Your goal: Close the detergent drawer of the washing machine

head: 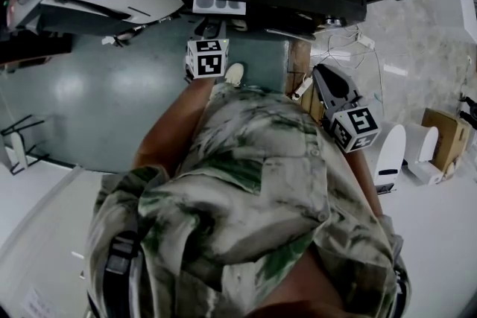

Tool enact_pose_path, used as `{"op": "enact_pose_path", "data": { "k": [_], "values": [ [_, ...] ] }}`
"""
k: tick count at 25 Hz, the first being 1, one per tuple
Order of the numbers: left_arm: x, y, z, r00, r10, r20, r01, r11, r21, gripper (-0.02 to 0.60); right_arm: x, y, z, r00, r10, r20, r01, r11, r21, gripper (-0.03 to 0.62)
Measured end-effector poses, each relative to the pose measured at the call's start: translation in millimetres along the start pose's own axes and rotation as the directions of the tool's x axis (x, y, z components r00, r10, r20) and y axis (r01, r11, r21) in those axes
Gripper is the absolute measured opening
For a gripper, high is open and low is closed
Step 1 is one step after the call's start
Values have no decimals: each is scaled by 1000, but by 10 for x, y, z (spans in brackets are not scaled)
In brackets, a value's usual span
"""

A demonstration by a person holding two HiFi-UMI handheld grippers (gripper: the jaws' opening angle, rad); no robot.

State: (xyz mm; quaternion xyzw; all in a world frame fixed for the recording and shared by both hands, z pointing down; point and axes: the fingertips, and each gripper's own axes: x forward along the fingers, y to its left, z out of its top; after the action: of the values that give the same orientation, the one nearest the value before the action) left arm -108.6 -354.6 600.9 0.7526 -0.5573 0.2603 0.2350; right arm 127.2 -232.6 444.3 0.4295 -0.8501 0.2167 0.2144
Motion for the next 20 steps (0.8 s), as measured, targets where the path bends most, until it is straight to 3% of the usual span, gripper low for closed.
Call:
{"op": "enact_pose_path", "data": {
  "k": [20],
  "values": [
    [135,53,134,1000,-19,-2,19,1000,19,178,35,-9,23,999,-45,6,44,999,31,52]
  ]
}}
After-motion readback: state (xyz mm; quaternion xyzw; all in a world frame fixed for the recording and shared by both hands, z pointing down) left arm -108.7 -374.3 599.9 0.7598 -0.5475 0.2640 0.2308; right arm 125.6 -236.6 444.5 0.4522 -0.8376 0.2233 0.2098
